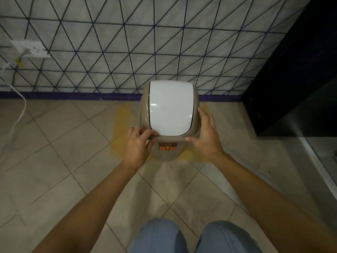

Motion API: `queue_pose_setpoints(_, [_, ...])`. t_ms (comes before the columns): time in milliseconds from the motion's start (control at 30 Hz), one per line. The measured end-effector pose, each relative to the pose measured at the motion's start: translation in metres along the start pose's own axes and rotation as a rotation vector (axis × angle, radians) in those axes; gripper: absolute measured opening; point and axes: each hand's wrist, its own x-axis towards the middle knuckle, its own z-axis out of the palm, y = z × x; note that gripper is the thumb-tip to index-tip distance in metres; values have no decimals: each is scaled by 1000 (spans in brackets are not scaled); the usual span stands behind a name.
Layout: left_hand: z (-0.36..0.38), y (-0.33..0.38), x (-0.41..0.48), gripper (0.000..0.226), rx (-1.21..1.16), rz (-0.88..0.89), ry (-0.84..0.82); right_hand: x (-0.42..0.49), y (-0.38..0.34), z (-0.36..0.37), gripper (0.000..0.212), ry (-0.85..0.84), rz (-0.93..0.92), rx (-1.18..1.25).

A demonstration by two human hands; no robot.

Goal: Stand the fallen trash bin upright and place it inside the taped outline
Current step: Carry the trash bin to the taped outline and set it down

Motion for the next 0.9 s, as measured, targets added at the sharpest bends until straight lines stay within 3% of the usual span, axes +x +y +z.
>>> queue_pose_setpoints(433, [16,-2,67,19,26,-58,37,64,7,3,97,-35,-4,74])
queue_pose_setpoints(633, [19,-11,88,20,58,2,42,86,8,6,100,-30,-19,3])
queue_pose_setpoints(900, [26,-38,115,70,-168,-53,102,113,8,15,98,14,-42,-14])
